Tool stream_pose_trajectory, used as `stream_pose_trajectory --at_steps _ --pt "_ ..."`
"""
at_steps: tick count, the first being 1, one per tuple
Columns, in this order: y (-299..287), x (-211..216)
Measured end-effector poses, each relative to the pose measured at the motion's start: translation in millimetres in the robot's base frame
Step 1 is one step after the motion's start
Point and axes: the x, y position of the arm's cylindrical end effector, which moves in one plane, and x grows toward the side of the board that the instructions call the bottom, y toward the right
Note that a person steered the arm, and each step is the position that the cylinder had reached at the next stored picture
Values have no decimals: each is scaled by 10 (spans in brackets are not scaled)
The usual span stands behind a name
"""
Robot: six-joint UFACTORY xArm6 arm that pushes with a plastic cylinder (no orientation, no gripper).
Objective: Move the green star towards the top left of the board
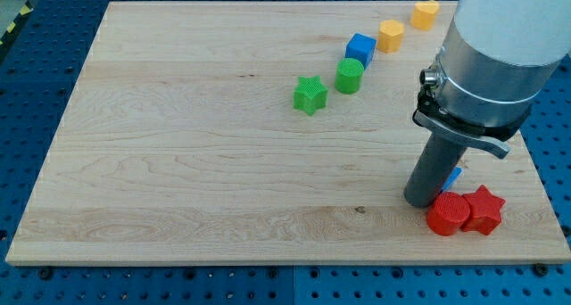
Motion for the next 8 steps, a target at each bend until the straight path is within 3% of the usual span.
stream_pose_trajectory --at_steps 2,4,5,8 --pt "-19 -111" --pt "-636 -849" --pt "-638 -875" --pt "-1393 -1598"
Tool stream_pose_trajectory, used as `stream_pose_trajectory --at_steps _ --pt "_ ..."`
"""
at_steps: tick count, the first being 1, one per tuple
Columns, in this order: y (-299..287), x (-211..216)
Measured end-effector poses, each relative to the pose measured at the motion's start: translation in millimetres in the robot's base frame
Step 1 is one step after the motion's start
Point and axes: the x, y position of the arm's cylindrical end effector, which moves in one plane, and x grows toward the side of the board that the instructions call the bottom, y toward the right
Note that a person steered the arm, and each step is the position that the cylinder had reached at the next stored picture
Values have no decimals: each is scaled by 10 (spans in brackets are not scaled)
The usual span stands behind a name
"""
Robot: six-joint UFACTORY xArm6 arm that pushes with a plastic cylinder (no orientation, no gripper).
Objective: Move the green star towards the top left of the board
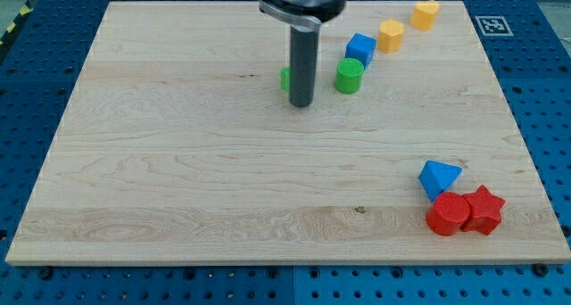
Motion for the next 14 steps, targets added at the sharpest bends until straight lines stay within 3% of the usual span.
stream_pose_trajectory --at_steps 1,4,5,7,11,14 --pt "-178 -253" --pt "307 -319" --pt "307 -523" --pt "-54 -882" --pt "-723 -607" --pt "-1209 -804"
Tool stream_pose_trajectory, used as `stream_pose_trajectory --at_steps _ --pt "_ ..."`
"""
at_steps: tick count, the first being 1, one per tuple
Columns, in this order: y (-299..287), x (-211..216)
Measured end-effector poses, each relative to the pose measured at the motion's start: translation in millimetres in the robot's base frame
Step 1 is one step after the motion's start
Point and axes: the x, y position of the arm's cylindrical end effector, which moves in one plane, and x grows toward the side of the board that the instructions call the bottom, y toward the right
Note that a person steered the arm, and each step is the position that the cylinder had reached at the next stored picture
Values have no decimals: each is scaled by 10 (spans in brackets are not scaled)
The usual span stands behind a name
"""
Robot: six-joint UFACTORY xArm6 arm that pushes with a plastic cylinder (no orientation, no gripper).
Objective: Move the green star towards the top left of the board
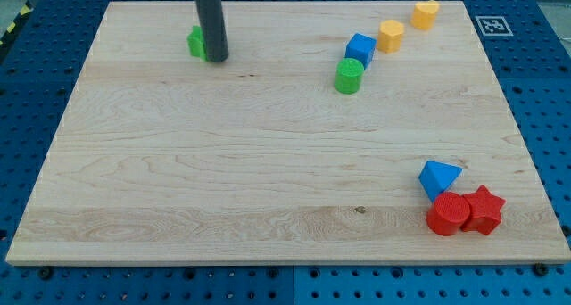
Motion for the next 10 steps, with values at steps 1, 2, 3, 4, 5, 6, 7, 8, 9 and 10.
stream_pose_trajectory --at_steps 1,2,3,4,5,6,7,8,9,10 --pt "-176 -113" --pt "-238 -321" --pt "-238 -657" --pt "-250 -834" --pt "-241 -833" --pt "-161 -667" --pt "-300 -483" --pt "-310 -480" --pt "-358 -544" --pt "-516 -599"
